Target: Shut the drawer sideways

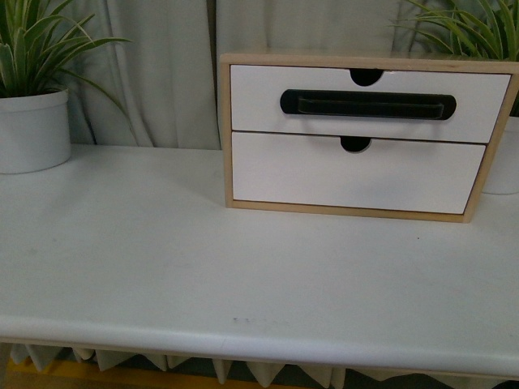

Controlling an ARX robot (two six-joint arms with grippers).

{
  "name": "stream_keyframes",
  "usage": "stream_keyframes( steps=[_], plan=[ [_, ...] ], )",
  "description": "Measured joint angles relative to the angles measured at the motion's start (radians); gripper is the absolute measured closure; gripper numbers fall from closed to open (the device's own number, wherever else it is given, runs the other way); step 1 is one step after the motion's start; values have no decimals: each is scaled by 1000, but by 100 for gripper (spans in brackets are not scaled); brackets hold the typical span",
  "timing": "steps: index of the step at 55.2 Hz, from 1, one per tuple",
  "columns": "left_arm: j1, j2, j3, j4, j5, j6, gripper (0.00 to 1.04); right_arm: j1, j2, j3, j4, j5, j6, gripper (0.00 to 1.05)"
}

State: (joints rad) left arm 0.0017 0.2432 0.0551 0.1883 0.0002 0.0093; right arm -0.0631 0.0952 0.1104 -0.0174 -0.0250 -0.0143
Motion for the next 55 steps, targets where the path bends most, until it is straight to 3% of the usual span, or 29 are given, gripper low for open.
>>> stream_keyframes(
  steps=[4, 14, 21, 55],
  plan=[
    [0, -21, -8, -13, 0, -3, 101, 53, -14, -17, 0, 12, 1, 104],
    [0, -74, -43, -24, 0, -7, 101, 58, -33, -38, 4, 21, 2, 104],
    [0, -219, -45, -179, 0, -8, 101, 59, -45, -53, 6, 21, 2, 104],
    [0, -239, -45, -188, 0, -9, 100, 59, -92, -103, 14, 21, 2, 104]
  ],
)
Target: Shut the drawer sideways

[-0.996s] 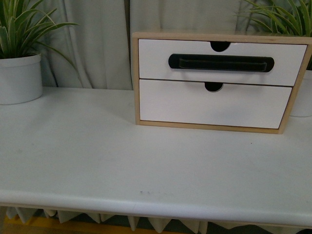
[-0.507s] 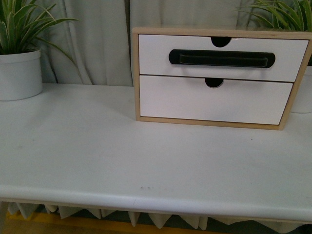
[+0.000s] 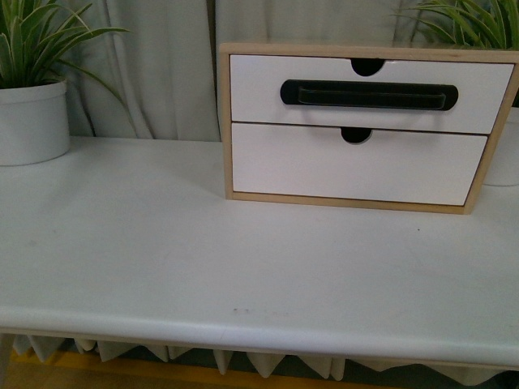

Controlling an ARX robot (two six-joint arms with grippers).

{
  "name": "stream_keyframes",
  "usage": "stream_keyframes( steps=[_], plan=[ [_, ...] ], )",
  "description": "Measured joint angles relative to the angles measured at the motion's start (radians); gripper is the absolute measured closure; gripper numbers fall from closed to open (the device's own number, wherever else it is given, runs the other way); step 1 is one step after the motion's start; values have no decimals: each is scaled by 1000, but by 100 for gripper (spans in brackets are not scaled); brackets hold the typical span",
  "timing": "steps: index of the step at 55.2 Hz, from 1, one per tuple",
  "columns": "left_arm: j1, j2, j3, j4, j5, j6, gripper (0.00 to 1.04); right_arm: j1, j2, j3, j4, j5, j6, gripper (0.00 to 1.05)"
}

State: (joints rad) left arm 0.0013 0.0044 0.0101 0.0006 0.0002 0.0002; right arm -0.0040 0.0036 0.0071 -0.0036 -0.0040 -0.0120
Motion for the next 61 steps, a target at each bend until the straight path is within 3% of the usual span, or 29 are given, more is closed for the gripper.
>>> stream_keyframes(
  steps=[8, 19, 27, 61],
  plan=[
    [0, 0, 0, 0, 0, -2, 73, 0, 0, 0, 0, 0, 0, 80],
    [0, 0, 0, 0, 0, -2, 29, 0, 0, 0, 0, 0, 0, 33],
    [0, 0, 0, 0, 0, -1, 5, 0, 0, 0, 0, 0, 0, 10],
    [0, 0, 0, 0, 0, -2, 6, 0, 0, 0, 0, 0, 2, 9]
  ],
)
